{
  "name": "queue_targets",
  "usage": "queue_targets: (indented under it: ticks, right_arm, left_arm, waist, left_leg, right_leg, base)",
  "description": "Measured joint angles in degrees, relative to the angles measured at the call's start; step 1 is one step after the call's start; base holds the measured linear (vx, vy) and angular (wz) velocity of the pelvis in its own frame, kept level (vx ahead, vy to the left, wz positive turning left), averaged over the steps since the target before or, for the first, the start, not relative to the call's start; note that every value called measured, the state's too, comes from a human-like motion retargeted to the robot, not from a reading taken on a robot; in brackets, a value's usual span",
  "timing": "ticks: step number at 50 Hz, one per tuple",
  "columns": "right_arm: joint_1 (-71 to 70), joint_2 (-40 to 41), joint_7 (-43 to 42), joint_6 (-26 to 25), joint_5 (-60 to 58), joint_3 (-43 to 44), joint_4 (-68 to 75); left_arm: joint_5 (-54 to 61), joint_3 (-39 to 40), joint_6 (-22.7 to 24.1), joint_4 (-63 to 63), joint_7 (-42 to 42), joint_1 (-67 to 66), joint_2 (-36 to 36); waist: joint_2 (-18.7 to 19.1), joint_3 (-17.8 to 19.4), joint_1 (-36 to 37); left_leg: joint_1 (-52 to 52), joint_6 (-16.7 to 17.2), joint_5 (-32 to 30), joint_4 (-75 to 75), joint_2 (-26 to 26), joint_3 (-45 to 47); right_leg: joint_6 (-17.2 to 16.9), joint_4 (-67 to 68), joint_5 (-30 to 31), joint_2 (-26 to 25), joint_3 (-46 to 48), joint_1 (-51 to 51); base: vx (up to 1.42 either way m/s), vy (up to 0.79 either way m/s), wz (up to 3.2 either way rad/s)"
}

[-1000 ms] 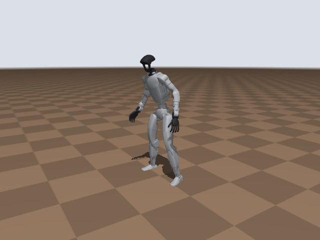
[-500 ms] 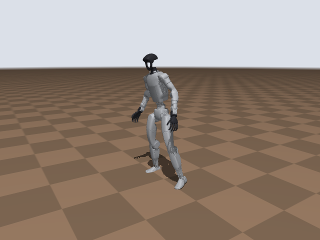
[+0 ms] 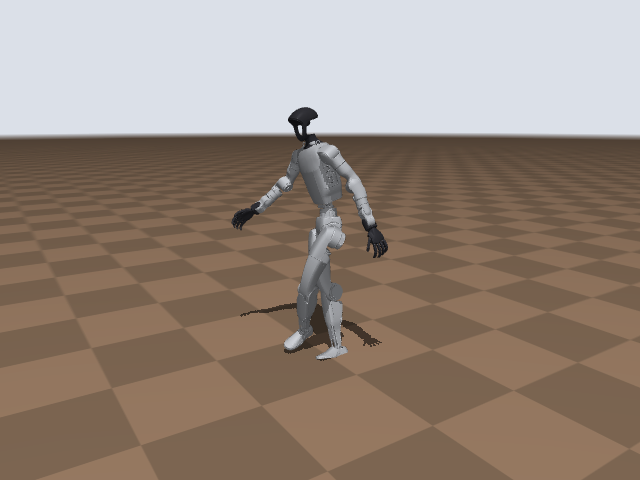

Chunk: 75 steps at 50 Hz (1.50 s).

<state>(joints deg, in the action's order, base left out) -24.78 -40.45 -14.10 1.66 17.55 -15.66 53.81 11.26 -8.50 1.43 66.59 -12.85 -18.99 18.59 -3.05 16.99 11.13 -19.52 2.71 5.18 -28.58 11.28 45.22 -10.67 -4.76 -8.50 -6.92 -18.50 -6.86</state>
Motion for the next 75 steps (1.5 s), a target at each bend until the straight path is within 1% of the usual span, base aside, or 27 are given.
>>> queue_targets:
  ticks: [3,5,8,10,13,15,17,19,20,22,23,25,27,30,35,40,43,46,48,50,52,54,57,62,65,70,75]
  right_arm:
    - [-7.21,0.39,1.6,-0.32,0.53,-5.39,-2.18]
    - [-12.05,0.77,4.67,-0.79,0.42,-9.15,-4.0]
    - [-17.5,1.24,9.06,-0.22,0.87,-14.32,-6.94]
    - [-20.24,1.25,8.78,0.37,1.54,-18.24,-8.87]
    - [-22.0,1.9,3.6,2.65,4.06,-21.96,-11.02]
    - [-21.98,2.68,-1.04,3.76,4.31,-23.27,-11.68]
    - [-19.78,3.71,-3.77,4.2,2.13,-21.54,-12.73]
    - [-15.53,4.23,-4.12,3.85,-1.04,-18.66,-14.51]
    - [-12.79,4.47,-3.66,3.56,-2.52,-17.07,-15.46]
    - [-5.37,3.79,-2.42,4.28,-4.37,-13.6,-17.54]
    - [-1.68,3.25,-1.67,4.54,-5.27,-11.43,-18.26]
    - [5.43,3.03,0.73,4.83,-6.08,-8.03,-17.63]
    - [11.39,3.53,1.32,4.75,-6.75,-4.58,-15.23]
    - [18.4,5.87,2.01,3.15,-8.01,-0.01,-8.7]
    - [25.26,8.84,2.99,-0.22,-10.48,5.54,1.69]
    - [28.56,11.09,5.6,-2.56,-10.69,10.36,6.74]
    - [32.47,12.98,4.74,-1.82,-8.7,11.97,6.17]
    - [34.87,14.24,1.91,0.32,-5.51,11.02,5.52]
    - [35.08,14.27,0.77,1.51,-5.38,9.55,6.26]
    - [33.93,13.75,0.97,1.43,-7.67,7.97,8.06]
    - [32.8,13.12,1.23,0.61,-9.76,7.69,8.9]
    - [32.94,12.89,0.73,0.28,-9.55,8.6,8.17]
    - [34.69,12.57,0.13,0.79,-6.04,9.44,6.2]
    - [31.53,10.24,3.82,-0.57,-7.66,6.11,7.98]
    - [27.33,8.55,7.01,-1.08,-10.8,2.95,9.51]
    - [19.96,3.86,5.17,0.17,-11.01,-2.8,6.27]
    - [11.83,-1.67,3.58,1.34,-12.3,-5.9,0.96]
  left_arm:
    - [2.2,1.01,-0.95,4.65,0.56,-0.09,-2.47]
    - [2.49,1.41,-1.24,6.45,2.63,0.37,-3.46]
    - [0.54,2.06,-0.32,7.41,8.11,1.18,-1.97]
    - [2.68,2.89,-0.03,7.03,9.43,2.86,0.42]
    - [2.55,4.04,0.64,6.1,9.53,6.18,5.27]
    - [3.8,4.86,0.51,4.43,6.33,8.12,7.8]
    - [1.98,6.47,0.19,1.32,3.81,8.67,9.21]
    - [0.38,8.21,-0.39,-2.76,2.73,8.04,9.39]
    - [-0.27,8.74,-0.79,-4.88,2.67,7.47,9.31]
    - [-1.39,7.9,-0.49,-9.28,4.49,5.66,8.98]
    - [-2.24,7.1,-0.44,-11.28,5.71,5.41,8.99]
    - [-5.29,3.72,-0.22,-13.94,7.7,6.23,9.91]
    - [-8.67,1.22,0.69,-16.3,7.66,8.18,11.0]
    - [-7.85,-1.26,1.98,-19.88,5.13,11.59,12.61]
    - [3.08,0.49,4.73,-25.01,-2.14,15.7,12.82]
    - [9.04,2.12,7.98,-25.47,-10.49,22.68,11.32]
    - [9.08,3.99,8.89,-27.33,-10.75,21.08,9.78]
    - [7.53,5.5,7.92,-27.96,-7.25,18.72,8.06]
    - [4.22,5.57,6.35,-26.4,-3.35,17.1,6.84]
    - [-1.33,4.54,4.67,-23.34,0.76,15.17,5.89]
    - [-7.47,1.6,3.43,-20.41,3.8,13.65,5.79]
    - [-11.88,-1.38,2.73,-18.2,5.95,12.78,6.13]
    - [-12.38,-3.49,2.37,-16.37,7.54,12.37,6.48]
    - [-3.92,-2.71,2.94,-16.38,5.49,14.26,7.62]
    - [-1.98,-3.1,3.82,-16.64,4.12,15.36,9.56]
    - [-2.17,-3.38,4.03,-15.04,2.12,16.37,11.75]
    - [-3.21,-2.2,3.65,-11.11,2.15,14.82,11.07]
  waist:
    - [-0.23,-1.53,3.08]
    - [-0.74,-2.11,5.74]
    - [-4.33,-3.25,11.33]
    - [-9.0,-3.3,15.93]
    - [-16.15,-1.06,21.19]
    - [-18.75,0.66,24.14]
    - [-17.95,2.03,24.48]
    - [-15.49,1.84,22.94]
    - [-14.25,1.06,21.76]
    - [-9.77,-0.5,17.93]
    - [-7.46,-0.88,15.99]
    - [-5.77,-4.79,12.58]
    - [-3.63,-7.18,8.26]
    - [-0.97,-9.07,3.15]
    - [3.29,-5.79,-6.73]
    - [3.39,-0.51,-14.18]
    - [3.99,0.96,-16.17]
    - [5.39,1.62,-18.44]
    - [7.21,1.25,-20.75]
    - [9.59,1.2,-22.79]
    - [8.31,0.17,-24.56]
    - [5.91,-1.46,-25.23]
    - [3.86,-4.04,-23.92]
    - [1.35,-4.92,-20.09]
    - [-0.39,-3.2,-16.65]
    - [-2.94,0.32,-10.69]
    - [-4.01,0.59,-7.4]
  left_leg:
    - [5.2,-1.03,1.54,7.51,3.17,5.01]
    - [7.3,0.29,1.76,13.2,4.71,4.71]
    - [7.5,0.63,5.64,19.34,4.89,-1.39]
    - [7.46,0.83,7.21,23.35,4.56,-0.92]
    - [6.67,0.28,7.91,21.27,1.03,3.23]
    - [8.73,3.07,6.12,23.24,-0.83,4.63]
    - [12.98,5.26,5.66,24.15,-4.08,4.97]
    - [17.01,6.46,5.83,24.41,-8.15,4.65]
    - [18.59,6.77,5.83,24.45,-10.27,4.29]
    - [21.68,7.68,5.76,23.66,-15.18,1.66]
    - [22.8,8.36,5.82,23.18,-17.71,0.08]
    - [20.99,8.45,4.96,23.68,-21.05,-2.74]
    - [17.46,6.9,5.79,21.49,-24.55,-6.57]
    - [14.85,8.11,3.56,23.58,-27.12,-11.63]
    - [14.14,9.69,0.21,26.32,-28.58,-20.23]
    - [12.56,10.35,-1.96,27.81,-27.73,-28.19]
    - [14.09,12.17,-3.77,29.38,-29.03,-30.57]
    - [14.66,12.29,-6.94,30.83,-30.67,-31.53]
    - [14.26,12.29,-10.03,30.44,-32.65,-28.04]
    - [15.57,12.29,-11.61,27.3,-36.85,-22.13]
    - [15.9,8.75,-9.14,20.29,-35.14,-22.1]
    - [14.21,4.96,-5.97,11.22,-30.34,-26.99]
    - [9.39,2.34,-2.12,-1.09,-24.08,-32.31]
    - [1.86,-1.73,2.11,-5.56,-21.87,-24.52]
    - [-1.33,-1.69,-1.91,1.38,-17.7,-25.78]
    - [-5.78,-0.08,-5.24,10.42,-10.5,-27.17]
    - [-6.53,1.48,-5.46,10.72,-5.98,-16.73]
  right_leg:
    - [-1.4,-0.24,1.24,-4.32,-4.4,-0.13]
    - [-2.33,-0.24,1.94,-7.58,-7.95,-0.42]
    - [-3.69,-0.24,1.82,-11.18,-13.28,-0.97]
    - [-4.24,-0.24,-0.02,-11.56,-15.03,-0.34]
    - [-2.71,-0.24,-6.1,-8.21,-2.63,0.21]
    - [-1.3,0.51,-9.63,-4.7,12.21,-0.78]
    - [1.82,1.76,-11.11,-1.52,28.02,-5.13]
    - [5.45,2.66,-8.25,1.03,39.56,-10.05]
    - [7.59,3.5,-5.62,2.16,42.82,-11.77]
    - [11.1,9.87,-1.57,2.94,38.41,-12.11]
    - [11.02,15.33,-1.67,2.9,34.28,-10.48]
    - [9.25,30.66,-6.23,4.88,30.0,-0.6]
    - [8.13,40.71,-9.3,9.62,32.02,7.11]
    - [8.68,45.39,-10.8,17.04,32.6,14.73]
    - [5.42,26.11,-7.41,23.59,22.37,15.05]
    - [-0.78,4.3,-5.01,30.13,10.27,13.27]
    - [-2.49,2.43,-3.3,30.81,10.59,13.3]
    - [-1.58,6.0,-4.58,30.69,13.58,13.16]
    - [-0.49,9.18,-7.58,28.63,15.11,13.52]
    - [2.17,11.5,-9.15,23.4,15.23,13.06]
    - [3.38,12.1,-8.92,22.63,14.43,12.37]
    - [3.65,11.68,-8.35,23.68,13.51,11.58]
    - [4.02,9.6,-7.29,24.01,12.87,10.32]
    - [2.57,5.93,-5.32,21.77,13.4,8.94]
    - [1.89,5.33,-4.21,18.89,12.61,8.23]
    - [0.53,4.87,-2.38,13.69,9.83,6.73]
    - [-1.17,3.84,-0.55,8.31,7.35,4.62]
  base:
    - [0.23,-0.48,-1.45]
    - [0.28,-0.55,-1.61]
    - [0.33,-0.6,-1.62]
    - [0.34,-0.64,-1.45]
    - [0.33,-0.66,-1.06]
    - [0.34,-0.56,-1.02]
    - [0.41,-0.46,-0.64]
    - [0.48,-0.39,-0.18]
    - [0.51,-0.36,0.34]
    - [0.45,-0.33,0.9]
    - [0.39,-0.32,1.18]
    - [0.32,-0.33,1.25]
    - [0.26,-0.35,1.43]
    - [0.24,-0.44,1.37]
    - [0.18,-0.52,1.59]
    - [0.11,-0.7,1.56]
    - [0.09,-0.75,0.82]
    - [0.04,-0.75,0.7]
    - [0.02,-0.74,0.63]
    - [0.06,-0.8,0.13]
    - [0.09,-0.71,-0.09]
    - [0.09,-0.58,-0.17]
    - [0.06,-0.52,-0.15]
    - [-0.02,-0.52,0.04]
    - [-0.06,-0.48,-0.34]
    - [-0.01,-0.42,-0.65]
    - [0.1,-0.38,-0.63]
